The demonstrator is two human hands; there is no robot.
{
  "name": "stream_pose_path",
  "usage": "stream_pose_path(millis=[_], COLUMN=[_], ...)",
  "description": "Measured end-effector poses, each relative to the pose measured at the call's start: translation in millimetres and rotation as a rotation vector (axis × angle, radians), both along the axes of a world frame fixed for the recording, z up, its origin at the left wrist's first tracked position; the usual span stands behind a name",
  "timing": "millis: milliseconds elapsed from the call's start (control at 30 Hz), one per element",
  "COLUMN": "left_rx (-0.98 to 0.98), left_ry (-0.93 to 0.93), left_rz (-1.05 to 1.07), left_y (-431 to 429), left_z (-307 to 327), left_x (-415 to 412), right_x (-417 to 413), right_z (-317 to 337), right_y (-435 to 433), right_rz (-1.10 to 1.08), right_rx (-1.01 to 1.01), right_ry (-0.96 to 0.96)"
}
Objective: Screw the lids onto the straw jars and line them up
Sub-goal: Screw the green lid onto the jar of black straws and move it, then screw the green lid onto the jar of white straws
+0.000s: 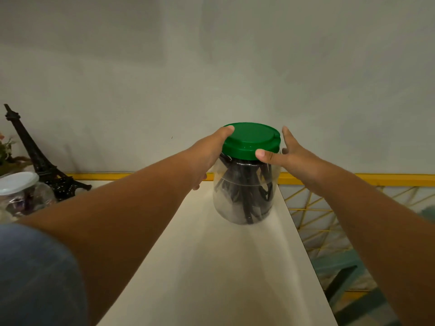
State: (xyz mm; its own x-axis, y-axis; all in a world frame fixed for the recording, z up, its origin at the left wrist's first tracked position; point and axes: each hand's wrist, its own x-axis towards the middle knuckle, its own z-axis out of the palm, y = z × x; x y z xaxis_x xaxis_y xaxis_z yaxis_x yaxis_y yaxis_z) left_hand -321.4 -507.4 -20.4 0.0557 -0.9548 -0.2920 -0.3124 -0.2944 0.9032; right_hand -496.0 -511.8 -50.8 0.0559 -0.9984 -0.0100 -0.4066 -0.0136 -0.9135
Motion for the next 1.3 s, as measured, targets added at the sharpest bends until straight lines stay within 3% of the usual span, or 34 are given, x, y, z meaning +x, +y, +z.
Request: stream_pose_path(millis=[300, 467, 600, 867, 1000, 1300], left_rx=[-0.064, -0.087, -0.044, 0.107, 0.139, 0.137], left_ry=[-0.103, -0.139, -0.257, -0.104, -0.054, 0.062], left_rz=[0.011, -0.055, -0.197, -0.264, -0.267, -0.197], left_y=[43, 92, 146, 242, 276, 320], left_z=[-19, -18, -23, -54, -72, -65], left_x=[23, 47, 73, 145, 168, 207], right_x=[28, 66, 103, 155, 167, 186], right_z=[-43, -54, -54, -57, -74, -61], right_y=[88, 159, 210, 289, 303, 321], right_rz=[-0.303, -0.136, 0.056, 0.33, 0.3, 0.109], right_rx=[-0.229, -0.159, -0.138, 0.059, 0.028, 0.03], right_ry=[-0.216, -0.197, -0.049, 0.15, 0.33, 0.069])
